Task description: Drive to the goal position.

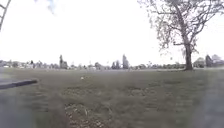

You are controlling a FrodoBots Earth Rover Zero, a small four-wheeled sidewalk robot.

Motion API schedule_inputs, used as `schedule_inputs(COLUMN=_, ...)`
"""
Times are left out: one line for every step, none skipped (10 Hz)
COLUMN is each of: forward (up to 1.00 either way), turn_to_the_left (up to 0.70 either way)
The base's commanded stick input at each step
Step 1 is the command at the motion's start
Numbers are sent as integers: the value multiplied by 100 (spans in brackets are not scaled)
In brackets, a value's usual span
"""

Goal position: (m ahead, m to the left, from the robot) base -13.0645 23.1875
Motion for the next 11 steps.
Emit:
schedule_inputs(forward=70, turn_to_the_left=0)
schedule_inputs(forward=70, turn_to_the_left=0)
schedule_inputs(forward=70, turn_to_the_left=0)
schedule_inputs(forward=70, turn_to_the_left=0)
schedule_inputs(forward=70, turn_to_the_left=0)
schedule_inputs(forward=70, turn_to_the_left=0)
schedule_inputs(forward=70, turn_to_the_left=0)
schedule_inputs(forward=70, turn_to_the_left=0)
schedule_inputs(forward=70, turn_to_the_left=0)
schedule_inputs(forward=70, turn_to_the_left=0)
schedule_inputs(forward=70, turn_to_the_left=0)
